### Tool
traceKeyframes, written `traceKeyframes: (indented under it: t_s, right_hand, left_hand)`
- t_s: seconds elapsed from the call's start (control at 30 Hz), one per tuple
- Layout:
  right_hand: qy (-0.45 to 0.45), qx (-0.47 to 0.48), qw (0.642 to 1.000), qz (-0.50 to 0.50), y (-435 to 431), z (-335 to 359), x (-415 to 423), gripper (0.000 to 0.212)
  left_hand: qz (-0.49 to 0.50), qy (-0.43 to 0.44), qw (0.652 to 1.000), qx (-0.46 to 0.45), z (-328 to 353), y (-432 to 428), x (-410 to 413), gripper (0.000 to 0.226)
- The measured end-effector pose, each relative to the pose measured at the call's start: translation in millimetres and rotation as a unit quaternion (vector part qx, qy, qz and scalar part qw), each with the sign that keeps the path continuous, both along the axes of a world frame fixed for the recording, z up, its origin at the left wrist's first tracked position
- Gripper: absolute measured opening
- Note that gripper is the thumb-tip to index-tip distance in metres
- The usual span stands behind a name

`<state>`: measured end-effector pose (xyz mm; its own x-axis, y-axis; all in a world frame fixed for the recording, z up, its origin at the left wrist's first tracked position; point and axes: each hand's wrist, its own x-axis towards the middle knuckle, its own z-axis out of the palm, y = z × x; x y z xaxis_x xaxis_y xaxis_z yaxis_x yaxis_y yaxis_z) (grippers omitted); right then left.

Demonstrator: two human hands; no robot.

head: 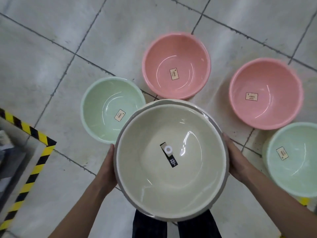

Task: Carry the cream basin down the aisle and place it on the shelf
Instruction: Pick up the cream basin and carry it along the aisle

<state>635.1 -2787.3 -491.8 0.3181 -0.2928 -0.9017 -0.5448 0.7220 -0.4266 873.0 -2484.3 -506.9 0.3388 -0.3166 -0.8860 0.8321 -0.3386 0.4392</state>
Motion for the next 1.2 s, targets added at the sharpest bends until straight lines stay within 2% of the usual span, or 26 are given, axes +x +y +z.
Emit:
traceKeyframes:
  t_s: [0.1,0.3,0.57,0.67,0.87,1.07,1.13,1.2]
  right_hand:
    - [0.000,-0.032,0.998,0.060,8.9,24.3,49.8,0.046]
    - [-0.056,-0.040,0.994,0.088,37.5,55.8,138.0,0.048]
    - [-0.105,-0.045,0.984,0.137,64.7,75.3,229.9,0.057]
    - [-0.114,-0.046,0.982,0.142,62.3,65.2,255.7,0.060]
    - [-0.122,-0.033,0.971,0.202,49.6,36.3,307.6,0.047]
    - [-0.115,0.006,0.976,0.184,46.0,-6.2,341.0,0.057]
    - [-0.118,0.003,0.977,0.178,43.7,-25.9,348.7,0.048]
    - [-0.115,0.012,0.979,0.169,42.0,-43.8,353.1,0.031]
  left_hand:
    - [0.059,-0.002,0.998,0.008,27.7,22.9,20.2,0.059]
    - [0.157,-0.021,0.987,0.024,68.7,51.6,70.5,0.036]
    - [0.203,-0.041,0.978,0.009,88.6,91.2,140.5,0.034]
    - [0.213,-0.047,0.976,0.011,86.5,91.3,161.0,0.031]
    - [0.238,-0.043,0.970,0.019,77.3,88.3,188.4,0.036]
    - [0.284,-0.032,0.957,0.040,31.6,86.6,194.1,0.033]
    - [0.288,-0.027,0.956,0.050,9.2,83.7,196.3,0.032]
    - [0.291,-0.026,0.955,0.043,-12.1,83.1,197.7,0.030]
